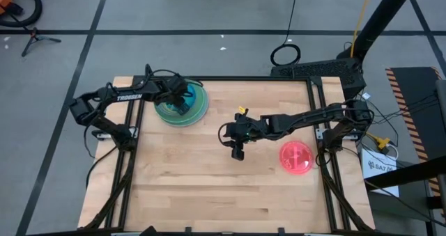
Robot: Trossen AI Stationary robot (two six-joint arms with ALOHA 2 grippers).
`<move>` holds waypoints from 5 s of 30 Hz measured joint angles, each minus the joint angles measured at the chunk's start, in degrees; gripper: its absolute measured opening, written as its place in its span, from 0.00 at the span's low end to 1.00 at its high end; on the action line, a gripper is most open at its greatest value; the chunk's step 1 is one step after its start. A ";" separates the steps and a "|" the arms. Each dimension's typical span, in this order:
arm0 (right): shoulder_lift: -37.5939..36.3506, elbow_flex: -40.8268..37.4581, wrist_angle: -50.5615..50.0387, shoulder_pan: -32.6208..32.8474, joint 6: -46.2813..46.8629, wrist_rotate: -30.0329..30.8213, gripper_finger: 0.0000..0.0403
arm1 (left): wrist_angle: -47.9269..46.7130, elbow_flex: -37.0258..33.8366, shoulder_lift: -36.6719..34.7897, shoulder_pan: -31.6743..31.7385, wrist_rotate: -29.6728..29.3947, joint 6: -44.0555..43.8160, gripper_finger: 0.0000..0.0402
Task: Stack plastic plates
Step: Stack the blue plate on top of the green plate, then stack the pink plate on top of the blue plate
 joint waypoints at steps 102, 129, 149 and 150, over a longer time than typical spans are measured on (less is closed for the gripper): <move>1.90 -8.64 -48.55 10.82 69.59 -6.71 0.32 | 6.82 -0.02 -28.09 -21.24 6.65 10.44 0.31; 1.99 -11.92 -43.34 10.80 68.32 -2.46 0.03 | 6.84 -0.02 -28.06 -21.24 6.23 10.13 0.31; 1.92 10.58 -44.96 6.71 29.36 15.64 0.02 | 11.49 -0.02 -37.85 -21.24 3.67 12.70 0.31; 1.92 11.24 -43.72 6.19 26.19 16.39 0.02 | 11.42 -0.02 -39.58 -21.24 3.67 12.73 0.31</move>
